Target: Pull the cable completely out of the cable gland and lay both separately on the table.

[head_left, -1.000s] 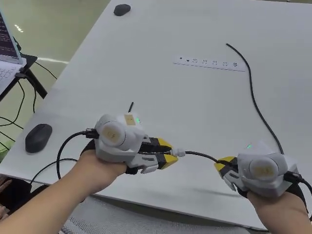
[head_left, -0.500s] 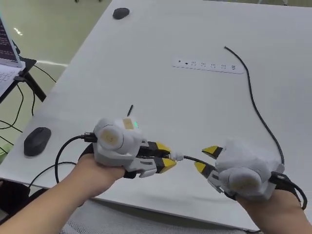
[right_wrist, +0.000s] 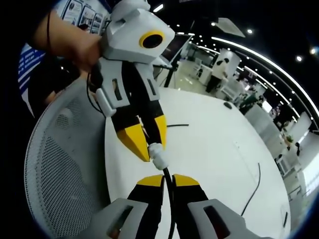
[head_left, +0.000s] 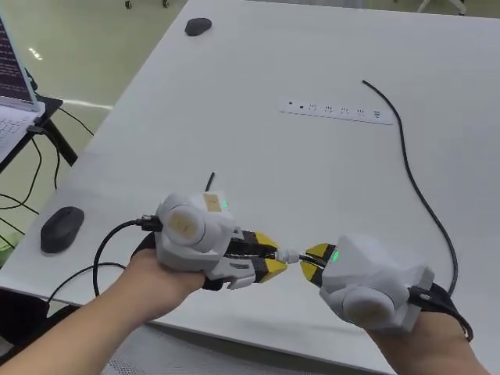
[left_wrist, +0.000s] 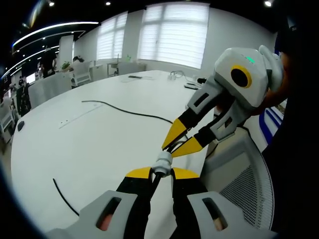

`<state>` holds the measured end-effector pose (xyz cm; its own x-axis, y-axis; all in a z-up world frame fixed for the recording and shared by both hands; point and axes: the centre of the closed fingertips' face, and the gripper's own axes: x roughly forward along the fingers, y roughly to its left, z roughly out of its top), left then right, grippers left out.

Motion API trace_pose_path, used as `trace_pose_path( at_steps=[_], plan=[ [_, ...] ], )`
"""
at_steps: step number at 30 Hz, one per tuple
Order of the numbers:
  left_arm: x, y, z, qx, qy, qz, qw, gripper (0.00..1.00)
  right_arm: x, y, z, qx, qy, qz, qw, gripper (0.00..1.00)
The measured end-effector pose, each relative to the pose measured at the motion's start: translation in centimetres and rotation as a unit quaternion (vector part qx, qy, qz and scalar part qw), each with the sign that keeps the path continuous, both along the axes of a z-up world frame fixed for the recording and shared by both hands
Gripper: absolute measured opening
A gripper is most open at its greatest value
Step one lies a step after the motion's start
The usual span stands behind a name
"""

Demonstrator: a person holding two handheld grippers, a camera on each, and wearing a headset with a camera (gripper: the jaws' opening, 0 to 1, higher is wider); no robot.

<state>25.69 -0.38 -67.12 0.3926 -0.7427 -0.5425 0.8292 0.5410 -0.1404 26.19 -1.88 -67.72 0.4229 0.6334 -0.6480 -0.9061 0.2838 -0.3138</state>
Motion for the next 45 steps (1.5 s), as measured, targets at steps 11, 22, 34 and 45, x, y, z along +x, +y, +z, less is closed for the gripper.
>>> trace_pose_path(
  at_steps=[11,22,34,45],
  plan=[
    [-0.2,-0.3,0.2,0.009,-0.009,-0.005,0.9999,0.14,-0.1,0.2,0.0,0.012,0.008,0.006,0.9999,0.01],
    [-0.3,-0.5,0.0,0.013,-0.012,-0.009,0.9998,0.14,-0.1,-0.1,-0.4,0.038,0.047,-0.021,0.998,0.0],
    [-0.1,-0.8,-0.1,0.009,-0.012,-0.006,0.9999,0.14,0.2,-0.7,-0.7,0.04,0.049,-0.037,0.9973,0.0],
    [0.0,-0.7,-0.1,0.006,-0.01,0.0,0.9999,0.14,0.9,-2.3,-1.7,0.039,0.054,-0.064,0.9958,0.0]
  ],
)
